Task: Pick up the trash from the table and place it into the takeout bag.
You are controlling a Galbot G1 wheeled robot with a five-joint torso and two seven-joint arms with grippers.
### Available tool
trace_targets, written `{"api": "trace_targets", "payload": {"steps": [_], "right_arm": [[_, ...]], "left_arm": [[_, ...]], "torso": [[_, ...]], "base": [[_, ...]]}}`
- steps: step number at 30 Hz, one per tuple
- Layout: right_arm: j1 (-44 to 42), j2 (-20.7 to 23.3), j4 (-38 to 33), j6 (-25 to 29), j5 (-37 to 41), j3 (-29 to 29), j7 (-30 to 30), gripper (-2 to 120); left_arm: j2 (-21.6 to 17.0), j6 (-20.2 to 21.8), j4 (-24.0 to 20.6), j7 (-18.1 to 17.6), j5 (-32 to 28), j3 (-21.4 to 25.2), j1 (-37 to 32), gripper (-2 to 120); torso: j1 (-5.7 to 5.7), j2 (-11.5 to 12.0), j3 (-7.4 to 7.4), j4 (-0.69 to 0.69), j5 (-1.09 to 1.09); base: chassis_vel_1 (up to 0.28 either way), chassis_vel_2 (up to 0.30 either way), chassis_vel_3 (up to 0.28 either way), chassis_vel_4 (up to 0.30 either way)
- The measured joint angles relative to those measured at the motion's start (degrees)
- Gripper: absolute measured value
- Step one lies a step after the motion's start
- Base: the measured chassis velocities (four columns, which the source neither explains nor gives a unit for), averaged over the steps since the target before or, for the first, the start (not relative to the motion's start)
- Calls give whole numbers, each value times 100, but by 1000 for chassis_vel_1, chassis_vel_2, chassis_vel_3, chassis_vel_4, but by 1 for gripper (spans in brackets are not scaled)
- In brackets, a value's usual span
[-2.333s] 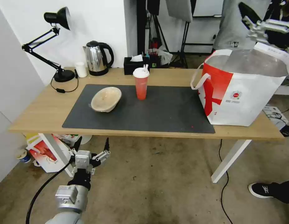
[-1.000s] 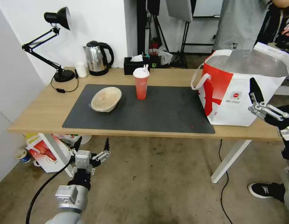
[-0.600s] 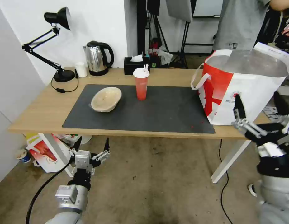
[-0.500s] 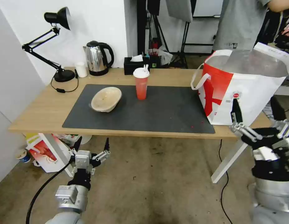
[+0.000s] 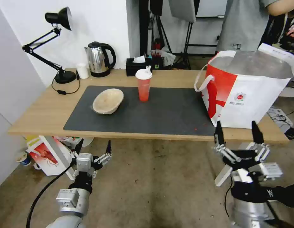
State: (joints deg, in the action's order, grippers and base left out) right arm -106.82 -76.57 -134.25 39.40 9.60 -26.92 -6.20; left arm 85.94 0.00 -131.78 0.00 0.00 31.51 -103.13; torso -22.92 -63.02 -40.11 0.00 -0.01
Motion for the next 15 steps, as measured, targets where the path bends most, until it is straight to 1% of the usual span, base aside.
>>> {"api": "trace_targets", "payload": {"steps": [2, 6, 11, 15], "right_arm": [[-80, -45, 49, 99, -102, 102, -35, 100], [-324, -103, 238, 502, -362, 367, -158, 100], [-495, -83, 363, 758, -570, 526, -315, 100], [-562, -81, 407, 799, -655, 592, -369, 100]], "left_arm": [[0, 0, 0, 0, 0, 0, 0, 100], [0, 0, 0, 0, 0, 0, 0, 100], [0, 0, 0, 0, 0, 0, 0, 100], [0, 0, 0, 0, 0, 0, 0, 100]], "torso": [[0, 0, 0, 0, 0], [0, 0, 0, 0, 1], [0, 0, 0, 0, 1], [0, 0, 0, 0, 1]], "base": [[0, 0, 0, 0], [0, 0, 0, 0], [0, 0, 0, 0], [0, 0, 0, 0]]}}
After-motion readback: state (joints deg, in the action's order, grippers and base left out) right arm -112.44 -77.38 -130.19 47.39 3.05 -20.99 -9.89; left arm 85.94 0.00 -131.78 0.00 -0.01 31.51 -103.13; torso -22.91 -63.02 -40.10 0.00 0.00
